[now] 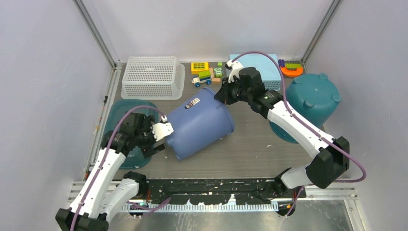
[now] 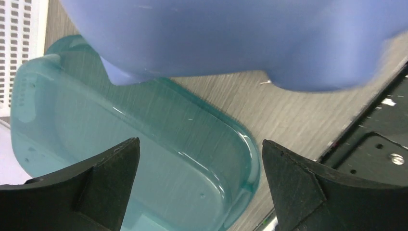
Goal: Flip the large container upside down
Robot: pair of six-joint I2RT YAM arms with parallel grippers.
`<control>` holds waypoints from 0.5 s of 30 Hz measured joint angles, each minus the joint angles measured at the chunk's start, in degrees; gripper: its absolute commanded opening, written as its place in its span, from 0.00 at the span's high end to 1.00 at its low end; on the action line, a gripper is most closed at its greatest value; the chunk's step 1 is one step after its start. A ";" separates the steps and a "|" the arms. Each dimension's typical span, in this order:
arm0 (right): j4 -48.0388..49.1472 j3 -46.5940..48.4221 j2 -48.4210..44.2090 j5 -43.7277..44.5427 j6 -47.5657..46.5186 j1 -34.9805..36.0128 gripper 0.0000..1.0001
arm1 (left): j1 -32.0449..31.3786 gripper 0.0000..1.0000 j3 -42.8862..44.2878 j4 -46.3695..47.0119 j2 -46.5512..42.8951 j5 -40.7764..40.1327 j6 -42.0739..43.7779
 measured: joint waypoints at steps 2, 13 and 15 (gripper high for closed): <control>-0.28 0.02 0.00 -0.55 0.04 -0.37 0.97 | 0.00 0.00 -3.21 3.80 0.74 -1.73 -0.09; -0.61 1.07 1.77 -4.90 0.94 -4.13 0.99 | -0.20 0.00 -7.21 24.28 2.19 3.72 -9.49; -0.33 1.33 2.54 -5.90 1.55 -5.31 0.99 | -0.48 0.00 -7.30 26.88 2.89 5.07 -11.17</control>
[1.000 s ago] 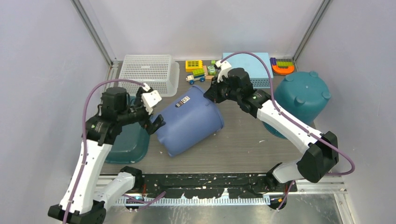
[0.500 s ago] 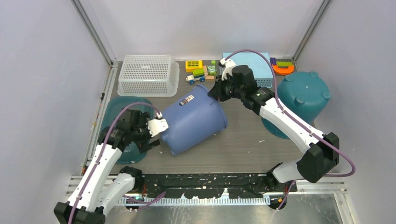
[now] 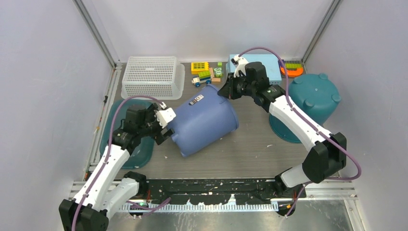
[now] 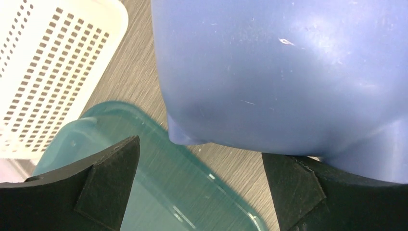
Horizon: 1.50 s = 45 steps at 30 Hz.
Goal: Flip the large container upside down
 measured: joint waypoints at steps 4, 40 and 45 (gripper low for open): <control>0.72 0.76 1.44 -2.40 1.07 -2.03 0.99 | -0.33 0.00 -0.74 2.51 1.46 3.93 -1.68; -0.59 8.76 12.22 -17.31 8.68 -17.09 0.99 | -3.19 0.00 10.10 11.43 8.11 12.79 -19.52; -1.16 7.69 12.24 -19.91 8.74 -19.45 0.99 | -4.46 0.00 15.34 13.62 9.79 13.79 -22.93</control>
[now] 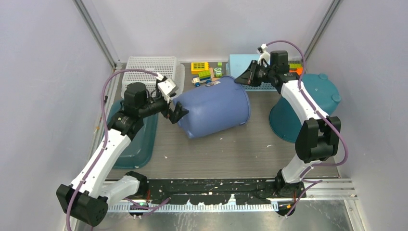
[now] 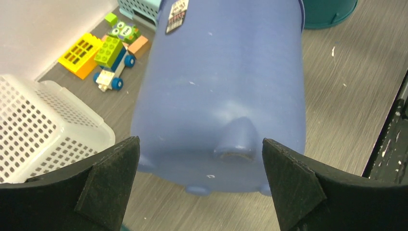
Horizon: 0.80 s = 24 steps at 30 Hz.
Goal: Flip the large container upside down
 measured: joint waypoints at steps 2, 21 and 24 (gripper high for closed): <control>-0.04 -0.33 0.00 -0.74 -0.24 -0.66 0.99 | -0.15 0.00 1.55 0.24 0.48 -0.04 -1.31; -4.85 -1.03 1.03 3.17 -4.59 -7.04 0.99 | -0.26 0.00 4.48 0.50 2.36 -7.58 -4.26; -7.37 -2.08 2.16 4.35 -6.25 -6.60 0.99 | -0.26 0.00 4.48 1.07 3.19 -8.61 -4.26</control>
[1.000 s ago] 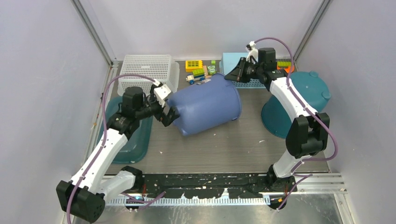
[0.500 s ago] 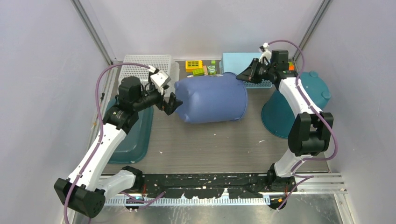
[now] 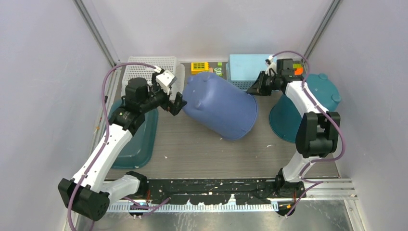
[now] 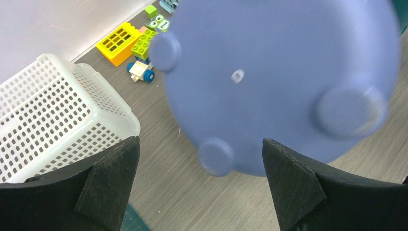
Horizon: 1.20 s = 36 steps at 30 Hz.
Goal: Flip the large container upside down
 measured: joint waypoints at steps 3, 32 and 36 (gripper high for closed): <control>-3.02 -2.16 1.38 1.27 -1.92 0.26 0.99 | 0.00 0.00 0.00 0.61 0.85 -0.74 -0.02; 4.74 -7.43 1.88 5.68 -4.90 13.44 0.99 | -2.21 0.00 0.76 1.01 2.36 17.64 -3.15; 5.75 -7.43 1.88 5.44 -4.37 13.88 0.99 | -3.32 0.00 0.76 -1.51 2.40 18.29 -0.76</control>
